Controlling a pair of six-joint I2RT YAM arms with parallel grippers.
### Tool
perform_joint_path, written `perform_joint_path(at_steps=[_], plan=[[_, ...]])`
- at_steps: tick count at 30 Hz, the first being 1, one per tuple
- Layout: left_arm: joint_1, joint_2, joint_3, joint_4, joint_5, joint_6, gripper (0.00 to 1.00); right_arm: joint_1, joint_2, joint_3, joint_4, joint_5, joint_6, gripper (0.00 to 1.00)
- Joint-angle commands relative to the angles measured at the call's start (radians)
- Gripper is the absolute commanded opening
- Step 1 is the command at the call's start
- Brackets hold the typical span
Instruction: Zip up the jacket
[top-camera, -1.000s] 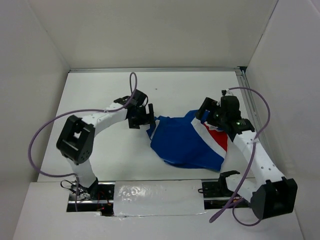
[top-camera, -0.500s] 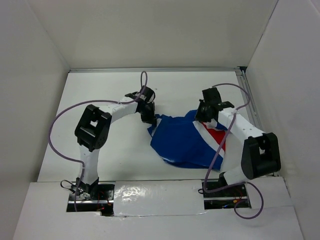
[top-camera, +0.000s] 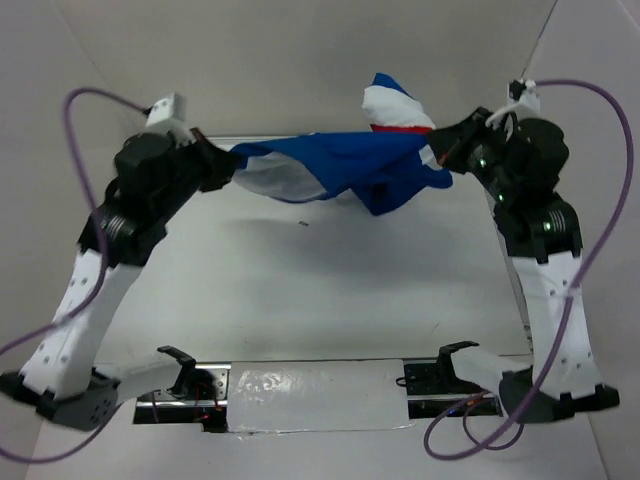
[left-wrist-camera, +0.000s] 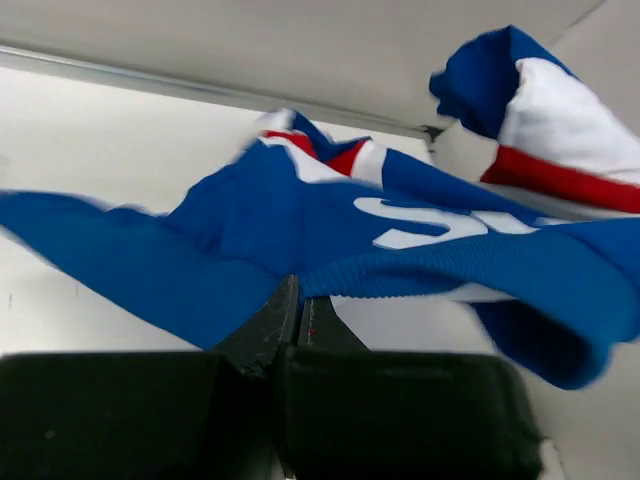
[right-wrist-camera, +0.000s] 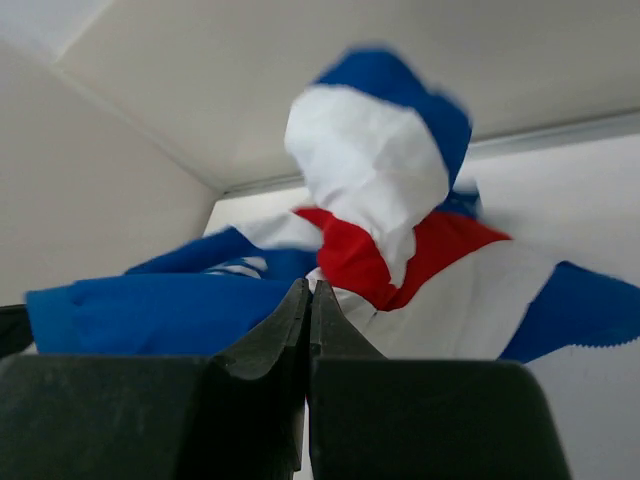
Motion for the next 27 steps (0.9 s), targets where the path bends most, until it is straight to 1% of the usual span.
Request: perform_joint_path(at_steps=[1, 2, 3, 4, 5, 7, 9, 10, 12, 14, 15, 19, 21, 23, 24, 26, 27], plan=[[0.023, -0.116, -0.147, -0.187, -0.117, -0.086, 0.0, -0.056, -0.077, -0.185, -0.048, -0.06, 0.019, 0.0], [0.023, -0.146, -0.186, -0.199, -0.106, -0.095, 0.0, -0.065, -0.092, -0.221, -0.04, -0.081, 0.02, 0.0], [0.015, -0.175, -0.196, -0.223, -0.099, -0.119, 0.0, -0.071, -0.123, -0.246, -0.01, -0.112, 0.017, 0.0], [0.009, -0.229, -0.204, -0.216, -0.082, -0.114, 0.0, -0.074, -0.137, -0.275, 0.01, -0.182, 0.013, 0.0], [0.002, -0.253, -0.199, -0.216, -0.082, -0.115, 0.0, -0.071, -0.158, -0.272, 0.023, -0.2, 0.014, 0.0], [-0.008, -0.313, -0.173, -0.195, -0.07, -0.101, 0.0, -0.061, -0.203, -0.205, 0.027, -0.201, -0.007, 0.0], [-0.012, -0.346, -0.138, -0.167, -0.016, -0.069, 0.0, -0.053, -0.235, -0.136, -0.014, -0.183, -0.035, 0.0], [-0.014, -0.373, -0.123, -0.138, 0.039, -0.052, 0.0, -0.05, -0.241, -0.059, -0.032, -0.183, -0.045, 0.0], [-0.014, -0.404, -0.089, -0.104, 0.122, -0.006, 0.0, -0.048, -0.258, 0.031, -0.071, -0.191, -0.068, 0.0], [-0.015, -0.421, -0.047, -0.084, 0.194, 0.009, 0.0, -0.048, -0.267, 0.081, -0.097, -0.181, -0.084, 0.0], [-0.012, -0.427, -0.031, -0.087, 0.204, 0.009, 0.0, -0.048, -0.264, 0.133, -0.108, -0.171, -0.093, 0.0], [-0.014, -0.432, 0.041, -0.093, 0.254, 0.024, 0.0, -0.05, -0.212, 0.262, -0.163, -0.079, -0.087, 0.0], [-0.012, -0.416, 0.075, -0.092, 0.274, 0.021, 0.0, -0.048, -0.159, 0.317, -0.186, -0.075, -0.088, 0.0], [-0.012, -0.377, 0.091, -0.09, 0.245, 0.028, 0.0, -0.048, -0.097, 0.339, -0.195, -0.08, -0.081, 0.0], [-0.011, -0.358, 0.092, -0.093, 0.225, 0.021, 0.0, -0.048, -0.059, 0.331, -0.182, -0.085, -0.078, 0.0], [-0.012, -0.277, 0.065, -0.107, 0.167, 0.018, 0.0, -0.05, -0.028, 0.262, -0.149, -0.112, -0.078, 0.0], [-0.008, -0.245, 0.049, -0.11, 0.152, 0.0, 0.0, -0.05, -0.011, 0.224, -0.105, -0.121, -0.076, 0.0]])
